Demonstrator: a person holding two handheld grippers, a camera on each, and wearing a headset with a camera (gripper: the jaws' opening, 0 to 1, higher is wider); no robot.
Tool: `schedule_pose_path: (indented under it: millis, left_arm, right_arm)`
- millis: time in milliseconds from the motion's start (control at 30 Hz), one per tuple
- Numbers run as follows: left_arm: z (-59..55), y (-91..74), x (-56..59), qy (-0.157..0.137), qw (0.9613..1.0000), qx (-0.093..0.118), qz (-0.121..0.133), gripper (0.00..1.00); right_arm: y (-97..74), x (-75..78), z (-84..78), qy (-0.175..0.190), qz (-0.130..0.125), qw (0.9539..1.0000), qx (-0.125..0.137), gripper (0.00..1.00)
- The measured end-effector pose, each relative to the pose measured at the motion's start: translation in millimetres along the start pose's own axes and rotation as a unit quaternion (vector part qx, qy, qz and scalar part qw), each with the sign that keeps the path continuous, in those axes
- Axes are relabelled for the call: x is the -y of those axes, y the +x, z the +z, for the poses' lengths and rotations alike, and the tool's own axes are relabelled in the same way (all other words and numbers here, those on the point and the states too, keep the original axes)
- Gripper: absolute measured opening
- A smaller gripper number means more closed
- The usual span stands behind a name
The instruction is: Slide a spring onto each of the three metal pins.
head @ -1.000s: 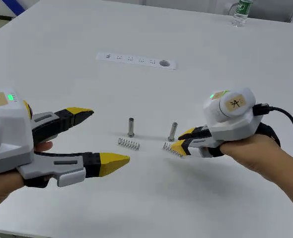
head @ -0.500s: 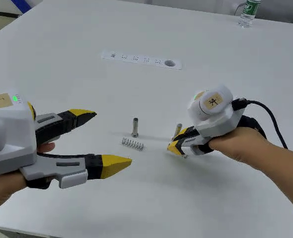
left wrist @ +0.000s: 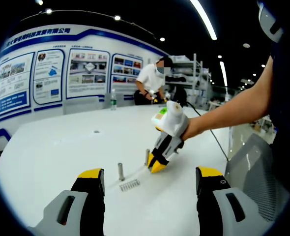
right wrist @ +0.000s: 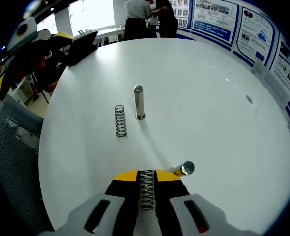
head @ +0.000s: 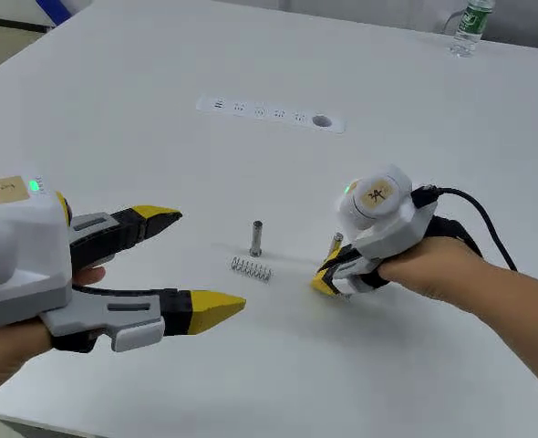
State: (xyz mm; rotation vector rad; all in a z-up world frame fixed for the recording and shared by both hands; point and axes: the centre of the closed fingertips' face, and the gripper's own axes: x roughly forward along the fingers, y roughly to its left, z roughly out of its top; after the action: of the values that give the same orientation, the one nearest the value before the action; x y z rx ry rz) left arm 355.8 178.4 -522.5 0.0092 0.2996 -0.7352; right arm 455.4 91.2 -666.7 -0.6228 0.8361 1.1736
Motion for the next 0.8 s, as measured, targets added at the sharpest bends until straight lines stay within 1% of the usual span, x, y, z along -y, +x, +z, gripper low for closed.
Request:
schedule_pose_path:
  millis: [233,333,433,667,733,767,800]
  left_arm:
    - [-0.6,0.9,2.2,0.0,1.0,-0.001,-0.002,0.77]
    - [-1.6,1.9,4.0,0.001,1.0,-0.002,-0.005,0.77]
    - [-2.4,4.2,6.3,0.002,0.9999,-0.005,-0.01,0.76]
    - [-0.4,13.7,18.2,0.009,0.9995,-0.007,-0.03,0.75]
    - [-1.1,16.8,23.3,0.011,0.9992,-0.009,-0.038,0.74]
    - [-1.1,18.7,26.0,0.012,0.999,-0.01,-0.042,0.74]
    - [-1.2,20.1,28.0,0.014,0.9988,-0.011,-0.045,0.74]
  right_arm:
    - [-1.8,-3.1,-1.7,0.01,0.002,0.9999,-0.001,0.12]
    - [-7.6,-7.8,0.2,0.013,0.004,0.9999,0.009,0.12]
    - [-16.2,-12.2,3.3,0.008,0.0,0.9998,0.02,0.12]
    - [-43.5,-22.0,10.4,0.011,-0.013,0.9981,0.059,0.12]
    - [-53.7,-25.2,14.8,0.016,-0.017,0.9969,0.076,0.12]
    - [-60.4,-28.1,19.2,0.022,-0.017,0.9956,0.09,0.12]
    - [-65.4,-29.9,22.0,0.026,-0.017,0.9947,0.099,0.12]
